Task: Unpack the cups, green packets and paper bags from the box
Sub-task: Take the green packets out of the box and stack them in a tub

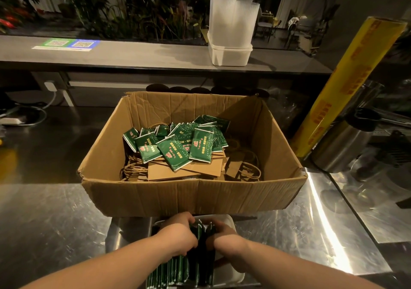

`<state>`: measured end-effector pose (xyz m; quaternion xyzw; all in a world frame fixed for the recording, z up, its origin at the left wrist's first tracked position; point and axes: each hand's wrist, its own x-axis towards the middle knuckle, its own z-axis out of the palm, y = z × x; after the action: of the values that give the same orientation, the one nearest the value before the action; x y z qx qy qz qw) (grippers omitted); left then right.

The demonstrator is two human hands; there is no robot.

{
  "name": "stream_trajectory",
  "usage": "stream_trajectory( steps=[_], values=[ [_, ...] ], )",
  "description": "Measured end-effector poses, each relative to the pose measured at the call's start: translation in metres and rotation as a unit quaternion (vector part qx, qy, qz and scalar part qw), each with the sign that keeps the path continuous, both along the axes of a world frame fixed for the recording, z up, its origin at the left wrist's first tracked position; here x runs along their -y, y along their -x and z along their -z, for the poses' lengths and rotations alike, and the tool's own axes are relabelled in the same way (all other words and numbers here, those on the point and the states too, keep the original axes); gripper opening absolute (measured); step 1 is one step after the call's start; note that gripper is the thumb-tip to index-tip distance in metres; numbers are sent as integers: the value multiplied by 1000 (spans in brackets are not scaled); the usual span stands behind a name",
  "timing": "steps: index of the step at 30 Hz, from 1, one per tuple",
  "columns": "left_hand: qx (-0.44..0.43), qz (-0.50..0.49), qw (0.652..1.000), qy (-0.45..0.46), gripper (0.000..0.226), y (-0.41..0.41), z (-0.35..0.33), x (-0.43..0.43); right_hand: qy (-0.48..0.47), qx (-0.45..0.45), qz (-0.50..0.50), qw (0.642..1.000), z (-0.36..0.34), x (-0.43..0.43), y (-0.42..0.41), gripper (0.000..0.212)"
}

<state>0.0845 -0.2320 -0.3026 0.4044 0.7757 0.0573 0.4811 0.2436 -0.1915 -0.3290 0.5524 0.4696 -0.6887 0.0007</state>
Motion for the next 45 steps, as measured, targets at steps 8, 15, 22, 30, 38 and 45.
stream_trajectory(
  steps=[8,15,22,30,38,45],
  values=[
    [-34,-7,999,-18,43,-11,-5,-1,-30,11,-34,999,-12,-2,7,54],
    [-24,6,999,-39,45,-9,-8,1,-10,-11,-45,999,-15,-4,2,58],
    [-43,16,998,-47,41,0,-9,0,-1,12,2,1000,6,4,10,65],
    [-64,86,994,-13,48,8,-12,1,5,38,-41,998,4,-5,13,48],
    [-70,94,993,-14,39,14,-11,2,-32,66,-110,991,6,-17,16,54],
    [-55,53,997,-34,35,5,-8,0,-28,66,-116,991,14,-19,9,58]
  ],
)
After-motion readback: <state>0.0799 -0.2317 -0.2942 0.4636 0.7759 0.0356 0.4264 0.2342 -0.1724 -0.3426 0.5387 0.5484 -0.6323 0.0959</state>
